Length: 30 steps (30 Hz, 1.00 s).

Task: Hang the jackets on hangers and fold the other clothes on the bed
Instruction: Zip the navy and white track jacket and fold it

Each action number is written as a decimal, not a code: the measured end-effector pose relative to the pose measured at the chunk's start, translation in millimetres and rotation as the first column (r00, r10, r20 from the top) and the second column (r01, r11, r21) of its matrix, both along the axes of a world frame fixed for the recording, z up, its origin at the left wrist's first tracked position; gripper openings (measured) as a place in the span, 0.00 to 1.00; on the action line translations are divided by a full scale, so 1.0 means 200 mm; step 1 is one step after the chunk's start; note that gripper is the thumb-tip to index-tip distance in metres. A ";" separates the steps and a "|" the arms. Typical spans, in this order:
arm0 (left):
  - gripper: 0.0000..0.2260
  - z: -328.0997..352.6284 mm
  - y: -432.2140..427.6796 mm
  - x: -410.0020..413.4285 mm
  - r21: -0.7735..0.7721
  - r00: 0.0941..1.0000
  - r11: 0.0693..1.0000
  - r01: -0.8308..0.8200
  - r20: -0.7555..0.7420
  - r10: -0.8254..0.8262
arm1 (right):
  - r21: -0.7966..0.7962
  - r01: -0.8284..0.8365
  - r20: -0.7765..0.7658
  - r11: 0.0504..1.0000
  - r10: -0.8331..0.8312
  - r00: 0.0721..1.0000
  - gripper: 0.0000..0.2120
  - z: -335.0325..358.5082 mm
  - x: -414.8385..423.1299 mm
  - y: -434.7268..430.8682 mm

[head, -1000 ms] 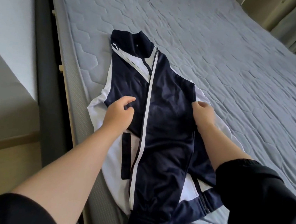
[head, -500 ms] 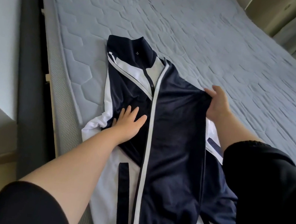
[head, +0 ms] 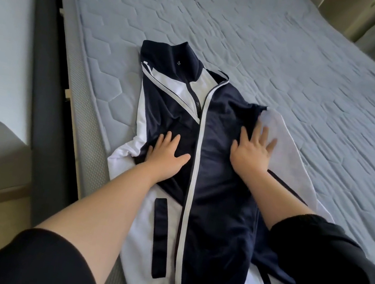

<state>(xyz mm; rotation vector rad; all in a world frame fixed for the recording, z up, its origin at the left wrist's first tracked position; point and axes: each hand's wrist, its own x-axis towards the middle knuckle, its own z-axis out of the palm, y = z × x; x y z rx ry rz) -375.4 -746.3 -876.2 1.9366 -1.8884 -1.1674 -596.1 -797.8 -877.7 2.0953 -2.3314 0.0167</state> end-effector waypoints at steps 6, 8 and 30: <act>0.25 0.01 0.18 -0.12 -0.093 0.995 0.994 -0.052 0.077 0.059 | 0.034 0.126 0.002 0.991 -0.126 0.992 0.31 0.02 -0.10 0.14; 0.26 0.02 0.25 -0.15 -0.152 0.993 0.986 -0.067 0.091 0.081 | -0.107 -0.042 0.018 0.993 0.045 0.999 0.29 0.04 -0.10 0.24; 0.30 0.01 0.80 -0.16 -0.182 0.783 0.878 0.442 0.556 -0.279 | 0.093 -0.133 0.175 0.987 0.115 0.978 0.28 -0.01 -0.14 1.01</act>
